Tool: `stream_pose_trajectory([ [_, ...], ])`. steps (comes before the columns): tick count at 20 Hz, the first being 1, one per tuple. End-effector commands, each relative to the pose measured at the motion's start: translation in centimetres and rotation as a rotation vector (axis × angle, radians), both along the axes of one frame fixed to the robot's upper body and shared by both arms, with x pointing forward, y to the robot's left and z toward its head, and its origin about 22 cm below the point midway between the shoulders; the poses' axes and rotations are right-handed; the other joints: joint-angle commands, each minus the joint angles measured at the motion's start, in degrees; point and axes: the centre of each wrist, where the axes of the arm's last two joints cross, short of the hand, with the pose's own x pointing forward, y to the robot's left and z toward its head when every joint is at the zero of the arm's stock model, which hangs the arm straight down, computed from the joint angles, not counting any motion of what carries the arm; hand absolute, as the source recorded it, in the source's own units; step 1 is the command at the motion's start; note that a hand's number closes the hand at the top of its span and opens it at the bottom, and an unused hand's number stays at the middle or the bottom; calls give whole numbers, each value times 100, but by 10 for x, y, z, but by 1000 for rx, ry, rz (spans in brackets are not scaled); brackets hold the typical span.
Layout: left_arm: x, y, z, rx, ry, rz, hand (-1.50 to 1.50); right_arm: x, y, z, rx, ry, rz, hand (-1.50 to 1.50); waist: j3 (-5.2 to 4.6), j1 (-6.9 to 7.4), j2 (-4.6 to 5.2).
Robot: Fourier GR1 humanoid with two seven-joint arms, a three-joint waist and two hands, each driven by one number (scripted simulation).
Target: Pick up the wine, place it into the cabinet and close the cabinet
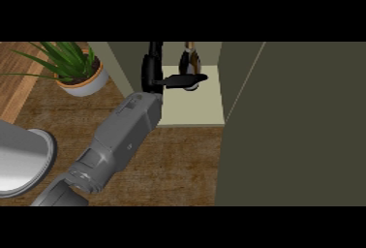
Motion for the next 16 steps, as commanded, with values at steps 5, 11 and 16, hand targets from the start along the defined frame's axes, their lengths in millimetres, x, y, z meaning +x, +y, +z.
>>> stream_pose_trajectory([
  [5, -17, -20, 11, -45, -47, -40, -150, -30, -6, 32, 64, -53, -4, -150, 1, 152, -60],
  [11, -43, 3, -2, -85, -17, -94, -150, -43, -7, 31, 38, -43, 1, -150, 2, 175, -99],
  [16, -72, 12, 1, -138, -17, -130, -150, -34, -5, 31, 54, -68, -14, -150, 0, 193, -61],
])
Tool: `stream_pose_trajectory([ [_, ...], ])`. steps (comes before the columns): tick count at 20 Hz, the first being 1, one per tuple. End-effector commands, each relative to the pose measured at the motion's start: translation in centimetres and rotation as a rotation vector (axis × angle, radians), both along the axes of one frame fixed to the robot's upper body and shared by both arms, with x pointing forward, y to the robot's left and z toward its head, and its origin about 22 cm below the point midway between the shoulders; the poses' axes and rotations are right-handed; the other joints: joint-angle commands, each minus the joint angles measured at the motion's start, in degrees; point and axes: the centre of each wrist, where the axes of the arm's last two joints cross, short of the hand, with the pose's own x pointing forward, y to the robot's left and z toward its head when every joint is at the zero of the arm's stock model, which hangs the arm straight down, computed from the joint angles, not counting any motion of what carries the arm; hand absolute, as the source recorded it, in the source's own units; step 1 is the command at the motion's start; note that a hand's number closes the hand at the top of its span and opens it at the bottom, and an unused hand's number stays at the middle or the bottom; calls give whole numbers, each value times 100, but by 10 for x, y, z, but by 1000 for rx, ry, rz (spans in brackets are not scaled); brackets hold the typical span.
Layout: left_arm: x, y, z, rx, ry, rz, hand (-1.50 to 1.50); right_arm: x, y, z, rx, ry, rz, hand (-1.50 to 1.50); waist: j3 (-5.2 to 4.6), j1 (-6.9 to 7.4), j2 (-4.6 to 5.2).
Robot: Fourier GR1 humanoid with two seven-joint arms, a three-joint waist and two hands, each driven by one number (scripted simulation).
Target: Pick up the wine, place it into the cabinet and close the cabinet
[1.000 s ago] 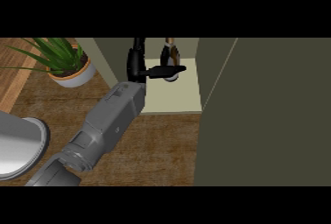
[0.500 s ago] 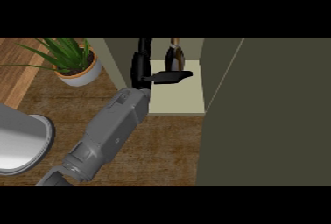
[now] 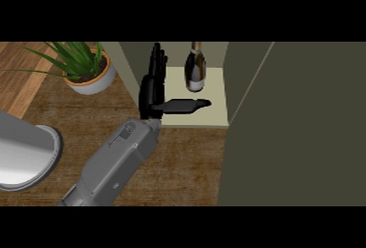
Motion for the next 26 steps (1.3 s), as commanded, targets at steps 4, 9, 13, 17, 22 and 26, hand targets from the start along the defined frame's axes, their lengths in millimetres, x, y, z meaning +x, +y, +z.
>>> stream_pose_trajectory([
  [4, -64, 10, -21, -48, -10, -24, -150, -35, -9, 30, 16, -57, 23, -150, 2, -54, 23],
  [9, -102, 23, -4, -64, -15, -71, -150, -34, -3, 33, 38, -69, 6, -150, -1, -36, 25],
  [13, -148, 10, -1, -106, -8, -66, -150, -26, -4, 33, 14, -61, 24, -150, 0, -30, 41],
  [17, -159, 30, 0, -88, -28, -38, -150, -32, -3, 34, -91, -39, 129, 150, -1, -82, 52],
  [22, -180, 53, -11, -74, -24, -4, -150, -33, 14, 22, -166, 67, 410, 150, -4, -50, 31],
  [26, -201, 78, -6, -61, -33, 1, -150, -41, 20, 33, -141, 21, 494, 150, -10, 2, 48],
])
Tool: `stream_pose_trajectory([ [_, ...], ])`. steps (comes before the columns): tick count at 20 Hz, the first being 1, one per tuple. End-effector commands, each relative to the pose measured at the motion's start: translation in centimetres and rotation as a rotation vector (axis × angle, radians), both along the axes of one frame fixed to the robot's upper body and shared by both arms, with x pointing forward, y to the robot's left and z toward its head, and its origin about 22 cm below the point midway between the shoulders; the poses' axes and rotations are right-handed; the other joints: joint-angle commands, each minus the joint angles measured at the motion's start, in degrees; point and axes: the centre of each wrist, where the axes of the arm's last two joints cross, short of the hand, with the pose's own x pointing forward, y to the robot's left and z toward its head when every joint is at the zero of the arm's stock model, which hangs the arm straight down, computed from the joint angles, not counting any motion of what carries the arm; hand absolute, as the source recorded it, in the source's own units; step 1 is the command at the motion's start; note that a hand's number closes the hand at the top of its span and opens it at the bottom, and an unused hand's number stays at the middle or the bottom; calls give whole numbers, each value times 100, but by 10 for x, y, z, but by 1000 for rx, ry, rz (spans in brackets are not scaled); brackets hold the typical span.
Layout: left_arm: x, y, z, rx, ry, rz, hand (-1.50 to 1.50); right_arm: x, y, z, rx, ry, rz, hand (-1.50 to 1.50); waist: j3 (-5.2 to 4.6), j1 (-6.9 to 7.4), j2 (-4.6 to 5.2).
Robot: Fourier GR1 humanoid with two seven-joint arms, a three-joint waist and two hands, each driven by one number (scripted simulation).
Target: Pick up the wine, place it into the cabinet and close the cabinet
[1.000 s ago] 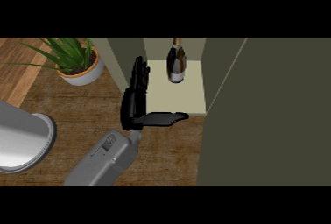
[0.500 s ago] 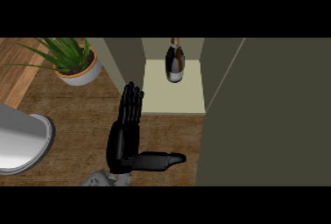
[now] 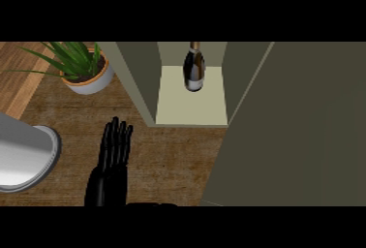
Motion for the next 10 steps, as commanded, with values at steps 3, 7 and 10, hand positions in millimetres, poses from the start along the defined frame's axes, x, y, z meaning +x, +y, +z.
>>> stream_pose_trajectory([
  [3, -32, 47, 15, 24, -4, -7, -150, -37, 7, 35, 52, -40, 170, 150, -11, 31, -24],
  [7, -31, 55, 10, 38, 8, 29, -150, -37, 16, 39, 54, -83, 199, 150, -13, -22, -3],
  [10, -32, 82, 16, 25, -10, 37, -150, -31, 31, 38, 86, -37, 210, 150, -25, 19, -3],
])
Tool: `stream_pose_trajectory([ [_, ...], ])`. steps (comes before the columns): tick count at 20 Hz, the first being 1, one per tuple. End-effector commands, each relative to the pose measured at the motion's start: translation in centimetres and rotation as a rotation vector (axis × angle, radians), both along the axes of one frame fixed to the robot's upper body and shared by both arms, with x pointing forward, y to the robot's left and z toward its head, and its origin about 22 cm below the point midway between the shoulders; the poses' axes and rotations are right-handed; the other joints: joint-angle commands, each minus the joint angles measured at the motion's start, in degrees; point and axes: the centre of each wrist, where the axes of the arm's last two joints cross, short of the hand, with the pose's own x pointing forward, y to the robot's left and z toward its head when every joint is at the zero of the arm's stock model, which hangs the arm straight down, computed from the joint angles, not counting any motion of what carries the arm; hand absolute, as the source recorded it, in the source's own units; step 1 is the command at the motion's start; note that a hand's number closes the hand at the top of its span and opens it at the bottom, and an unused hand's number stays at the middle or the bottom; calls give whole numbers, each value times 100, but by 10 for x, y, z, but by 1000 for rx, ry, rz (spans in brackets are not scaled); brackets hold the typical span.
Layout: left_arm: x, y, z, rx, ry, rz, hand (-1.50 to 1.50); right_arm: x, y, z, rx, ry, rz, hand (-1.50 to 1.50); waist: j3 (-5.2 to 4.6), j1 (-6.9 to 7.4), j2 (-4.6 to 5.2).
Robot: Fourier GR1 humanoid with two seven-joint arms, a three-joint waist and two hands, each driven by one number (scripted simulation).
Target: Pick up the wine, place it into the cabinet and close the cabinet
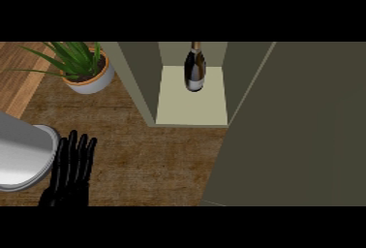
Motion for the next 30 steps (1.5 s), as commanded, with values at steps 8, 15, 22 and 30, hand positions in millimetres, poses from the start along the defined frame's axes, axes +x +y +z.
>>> stream_pose_trajectory([
  [8, -31, 50, 18, -18, -6, 2, -150, -12, 53, 27, 114, -6, 158, 150, -10, 164, -15],
  [15, -30, 104, 28, -8, -24, -7, -150, 8, 86, 30, 115, -6, 116, 150, -17, 259, 10],
  [22, -29, 121, 30, -19, -38, -35, -150, 45, 123, 46, 96, -15, 67, 150, -14, 281, 37],
  [30, -16, 146, 51, -16, -53, -55, -150, 109, 182, 82, 42, -33, 29, 150, -2, 385, 82],
])
